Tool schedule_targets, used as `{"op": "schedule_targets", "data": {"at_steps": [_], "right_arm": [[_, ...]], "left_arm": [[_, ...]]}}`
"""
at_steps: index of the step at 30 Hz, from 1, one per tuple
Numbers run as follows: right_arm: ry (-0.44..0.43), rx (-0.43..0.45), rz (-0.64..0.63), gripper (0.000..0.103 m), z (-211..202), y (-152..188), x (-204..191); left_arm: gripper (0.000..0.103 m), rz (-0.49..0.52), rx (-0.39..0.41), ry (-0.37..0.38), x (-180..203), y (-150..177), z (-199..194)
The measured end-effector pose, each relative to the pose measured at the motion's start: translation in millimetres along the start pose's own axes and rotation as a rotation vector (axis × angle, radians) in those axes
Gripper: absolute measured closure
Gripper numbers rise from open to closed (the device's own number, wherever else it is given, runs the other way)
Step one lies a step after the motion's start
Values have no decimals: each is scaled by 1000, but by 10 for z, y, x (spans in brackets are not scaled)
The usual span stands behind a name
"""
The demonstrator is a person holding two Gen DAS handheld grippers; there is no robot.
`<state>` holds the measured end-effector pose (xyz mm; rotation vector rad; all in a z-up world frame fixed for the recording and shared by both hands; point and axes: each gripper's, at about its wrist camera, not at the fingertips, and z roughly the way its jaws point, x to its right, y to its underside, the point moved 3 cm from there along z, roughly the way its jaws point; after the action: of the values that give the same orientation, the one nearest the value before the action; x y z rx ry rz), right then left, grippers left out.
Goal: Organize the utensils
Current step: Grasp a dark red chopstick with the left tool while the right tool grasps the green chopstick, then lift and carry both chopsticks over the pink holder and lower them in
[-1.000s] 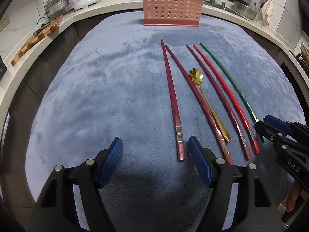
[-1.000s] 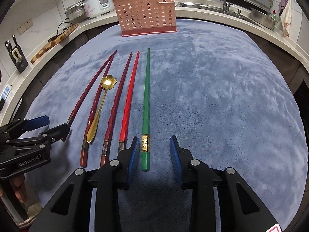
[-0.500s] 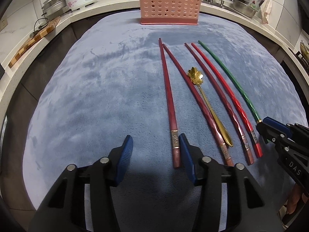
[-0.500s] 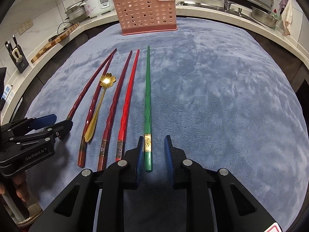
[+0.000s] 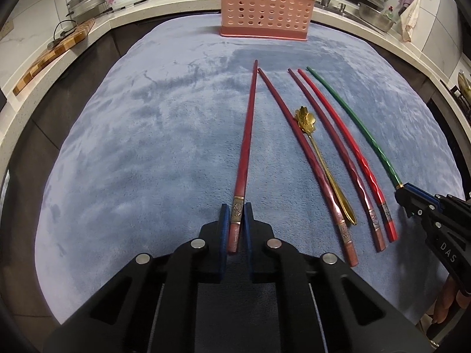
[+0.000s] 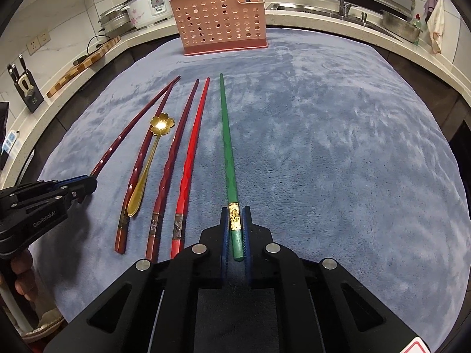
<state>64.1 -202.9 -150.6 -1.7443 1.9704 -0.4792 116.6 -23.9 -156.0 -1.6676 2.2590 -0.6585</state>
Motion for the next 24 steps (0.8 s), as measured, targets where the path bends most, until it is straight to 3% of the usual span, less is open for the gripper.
{"op": "schedule_targets", "data": {"at_steps": [11,24], "right_arm": [[-18,48,14,96,-198,-120,24],[-55,200,68,96,-718,-618,135]], "left_arm": [[95,-23,41,14,-36,-102,-214],[96,-65,170,48,-109,-514,-728]]}}
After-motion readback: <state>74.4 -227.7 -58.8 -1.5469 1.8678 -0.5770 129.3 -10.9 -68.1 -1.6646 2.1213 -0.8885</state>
